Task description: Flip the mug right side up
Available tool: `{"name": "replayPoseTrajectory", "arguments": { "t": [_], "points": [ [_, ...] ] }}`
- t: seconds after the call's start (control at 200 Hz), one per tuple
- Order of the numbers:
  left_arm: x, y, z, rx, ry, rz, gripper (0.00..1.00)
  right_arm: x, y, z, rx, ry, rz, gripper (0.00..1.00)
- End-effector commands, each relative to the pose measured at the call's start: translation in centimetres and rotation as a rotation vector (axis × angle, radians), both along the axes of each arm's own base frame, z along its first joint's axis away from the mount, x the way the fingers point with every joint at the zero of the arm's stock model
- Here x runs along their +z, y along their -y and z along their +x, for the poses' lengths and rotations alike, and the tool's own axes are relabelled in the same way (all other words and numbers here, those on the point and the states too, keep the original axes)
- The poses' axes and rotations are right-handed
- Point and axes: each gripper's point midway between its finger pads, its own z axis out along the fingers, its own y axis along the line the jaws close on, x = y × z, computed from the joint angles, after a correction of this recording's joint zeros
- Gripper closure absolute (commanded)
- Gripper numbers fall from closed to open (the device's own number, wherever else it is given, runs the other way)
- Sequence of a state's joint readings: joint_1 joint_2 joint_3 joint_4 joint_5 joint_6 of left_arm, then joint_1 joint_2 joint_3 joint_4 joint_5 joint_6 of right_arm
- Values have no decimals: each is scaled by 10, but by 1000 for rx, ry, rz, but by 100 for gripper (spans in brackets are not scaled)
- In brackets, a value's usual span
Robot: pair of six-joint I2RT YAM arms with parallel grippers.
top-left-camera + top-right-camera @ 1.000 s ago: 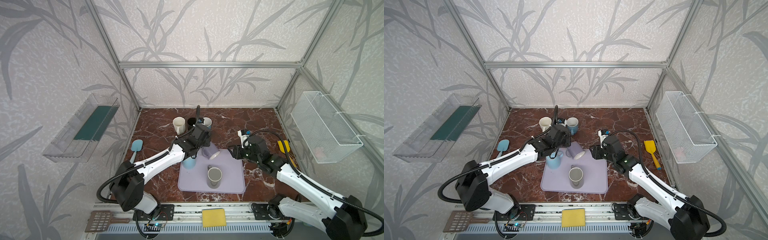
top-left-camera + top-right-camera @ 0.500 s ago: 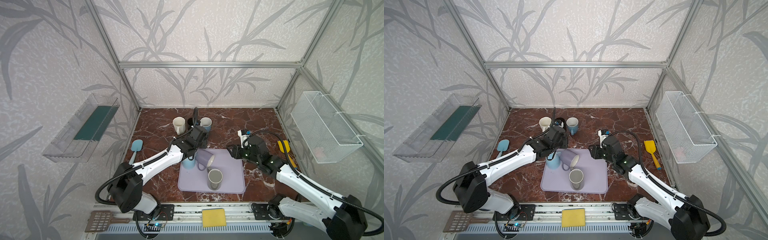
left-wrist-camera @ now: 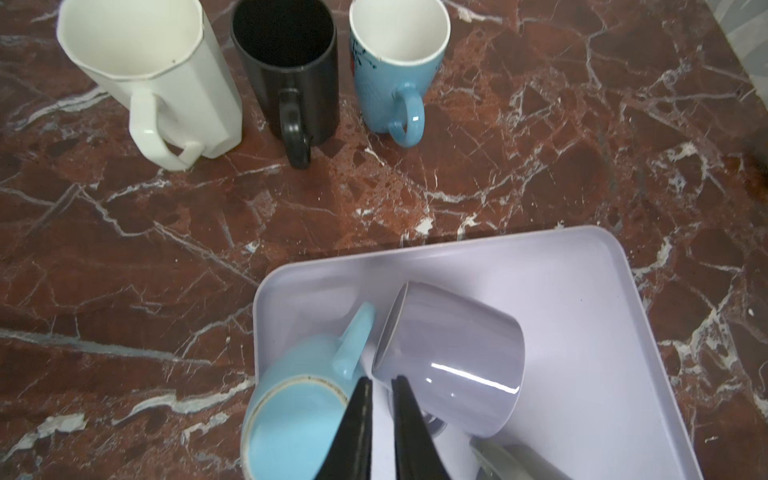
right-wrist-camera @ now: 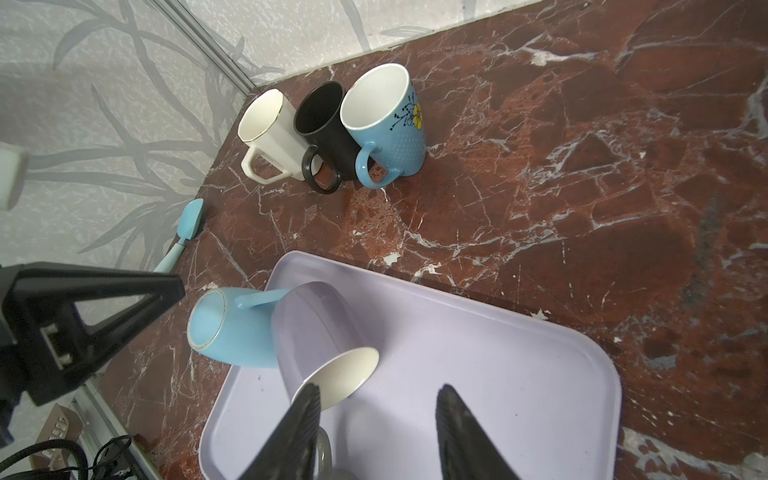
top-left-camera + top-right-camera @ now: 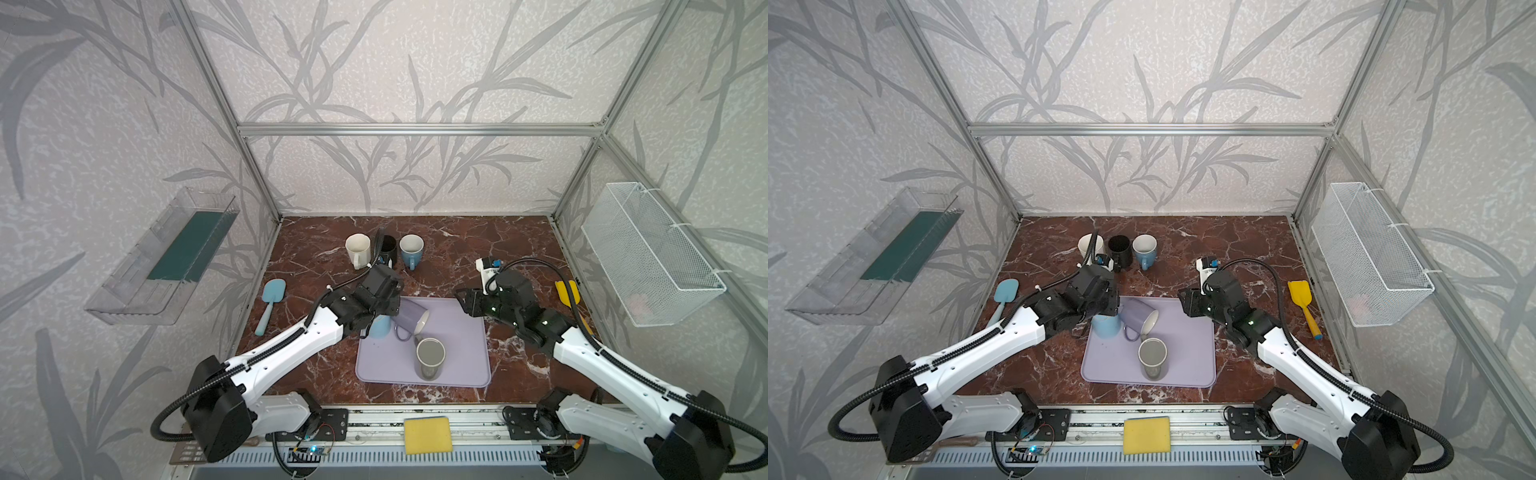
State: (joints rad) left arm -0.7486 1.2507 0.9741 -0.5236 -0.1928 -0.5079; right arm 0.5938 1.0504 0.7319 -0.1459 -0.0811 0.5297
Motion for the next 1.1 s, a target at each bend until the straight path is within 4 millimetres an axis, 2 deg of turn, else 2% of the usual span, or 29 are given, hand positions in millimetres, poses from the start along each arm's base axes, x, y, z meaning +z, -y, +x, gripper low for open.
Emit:
{"name": "replayPoseTrajectory", "arguments": {
  "t": [0.0, 0.245, 0.475, 0.675, 1.095],
  "points": [
    [-13, -8, -21, -17, -69, 38, 83, 15, 1, 3, -1, 35, -12, 53],
    [-36, -3, -48, -34, -157, 53, 82, 15, 5, 1, -9, 38, -28, 53],
    [-57, 4, -63, -11, -199, 23, 79, 15, 6, -1, -10, 36, -29, 53],
    [-81, 10, -64, 8, -237, 10, 75, 16, 8, -3, -11, 38, -32, 53],
    [-124, 22, -49, 67, -261, 45, 71, 19, 19, -9, -28, 52, -57, 53]
  ]
}}
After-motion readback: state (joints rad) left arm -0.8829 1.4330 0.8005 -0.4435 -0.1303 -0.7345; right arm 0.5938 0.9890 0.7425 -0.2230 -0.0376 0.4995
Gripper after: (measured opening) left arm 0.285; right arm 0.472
